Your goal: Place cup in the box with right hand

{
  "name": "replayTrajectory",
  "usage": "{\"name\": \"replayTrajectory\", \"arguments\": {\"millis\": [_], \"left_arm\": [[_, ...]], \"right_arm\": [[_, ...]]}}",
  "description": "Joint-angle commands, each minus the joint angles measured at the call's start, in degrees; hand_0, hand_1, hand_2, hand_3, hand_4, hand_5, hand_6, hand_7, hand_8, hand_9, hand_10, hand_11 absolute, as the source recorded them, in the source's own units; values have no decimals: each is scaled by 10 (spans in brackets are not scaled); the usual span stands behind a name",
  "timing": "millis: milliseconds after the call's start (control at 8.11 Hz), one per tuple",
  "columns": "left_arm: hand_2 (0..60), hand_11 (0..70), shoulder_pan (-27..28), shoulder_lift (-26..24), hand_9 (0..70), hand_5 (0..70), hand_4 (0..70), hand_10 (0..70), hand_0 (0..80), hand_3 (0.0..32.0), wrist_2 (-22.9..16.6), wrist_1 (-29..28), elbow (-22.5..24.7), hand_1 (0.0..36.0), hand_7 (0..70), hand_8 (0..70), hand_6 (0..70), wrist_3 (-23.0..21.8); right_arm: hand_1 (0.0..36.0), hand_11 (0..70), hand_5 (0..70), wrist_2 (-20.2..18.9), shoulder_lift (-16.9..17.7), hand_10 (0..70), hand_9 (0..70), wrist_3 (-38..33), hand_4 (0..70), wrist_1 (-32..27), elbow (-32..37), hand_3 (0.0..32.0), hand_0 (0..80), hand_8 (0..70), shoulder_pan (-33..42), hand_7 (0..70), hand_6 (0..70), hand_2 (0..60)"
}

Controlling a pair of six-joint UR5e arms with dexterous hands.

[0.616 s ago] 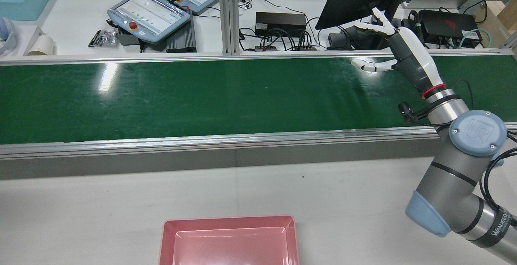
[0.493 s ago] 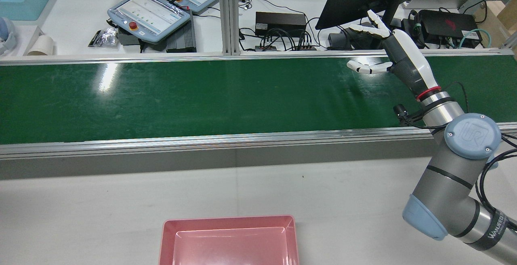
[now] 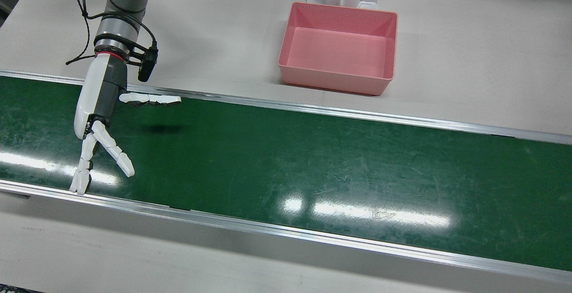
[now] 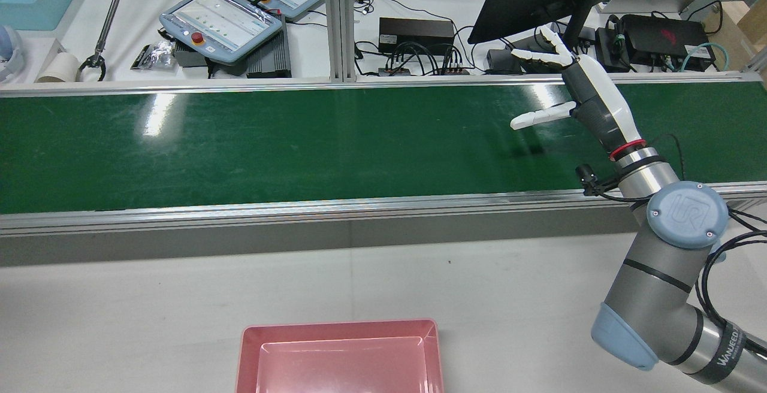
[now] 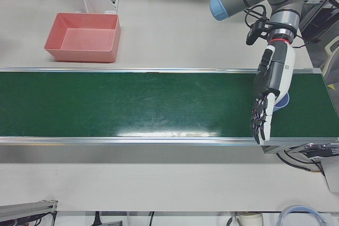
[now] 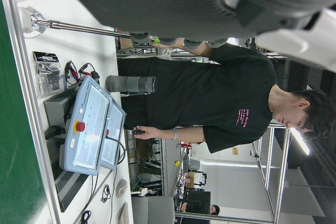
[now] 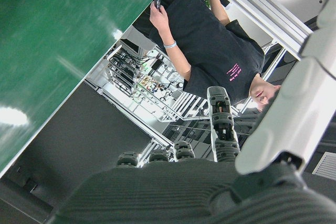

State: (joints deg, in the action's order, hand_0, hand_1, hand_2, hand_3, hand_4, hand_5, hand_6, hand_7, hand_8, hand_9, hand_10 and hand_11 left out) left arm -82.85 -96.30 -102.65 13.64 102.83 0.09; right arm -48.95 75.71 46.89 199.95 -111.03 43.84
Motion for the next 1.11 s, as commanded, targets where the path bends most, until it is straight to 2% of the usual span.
{"name": "replayTrajectory", "arguments": {"millis": [0,123,247,370,493,740,863,986], "left_arm": [[0,0,0,0,0,0,0,0,0,0,1,0,0,0,0,0,0,0],[0,0,0,0,0,0,0,0,0,0,0,0,-1,0,0,0,0,0],[0,0,0,0,0,0,0,0,0,0,1,0,-1,0,0,0,0,0],[0,0,0,0,0,0,0,0,0,0,0,0,-1,0,0,0,0,0],[0,0,0,0,0,0,0,0,0,0,0,0,-1,0,0,0,0,0],[0,0,0,0,0,0,0,0,0,0,0,0,-1,0,0,0,0,0],[0,0,0,1,0,0,0,0,0,0,0,0,-1,0,0,0,0,0],[0,0,0,1,0,0,0,0,0,0,0,0,-1,0,0,0,0,0]], "right_arm": [[93,22,31,3,-1,7,19,-1,99,1,-1,56,445,2,-8,83,15,101],[107,18,29,3,-4,5,19,0,68,2,-1,74,428,1,-10,84,14,167],[84,13,26,3,-4,2,18,1,70,3,-1,108,429,0,-11,85,10,116],[78,10,26,3,-4,0,17,2,61,4,-1,136,437,0,-11,88,7,98],[108,13,33,2,-4,0,18,2,45,4,-2,136,451,0,-11,89,9,126],[84,12,32,2,-4,0,17,3,76,4,-5,126,458,0,-11,90,10,42],[94,24,30,2,-4,8,21,1,107,4,-5,80,446,0,-11,111,18,114],[92,35,29,3,-5,16,14,0,158,4,-5,0,443,0,-11,117,27,131]]}}
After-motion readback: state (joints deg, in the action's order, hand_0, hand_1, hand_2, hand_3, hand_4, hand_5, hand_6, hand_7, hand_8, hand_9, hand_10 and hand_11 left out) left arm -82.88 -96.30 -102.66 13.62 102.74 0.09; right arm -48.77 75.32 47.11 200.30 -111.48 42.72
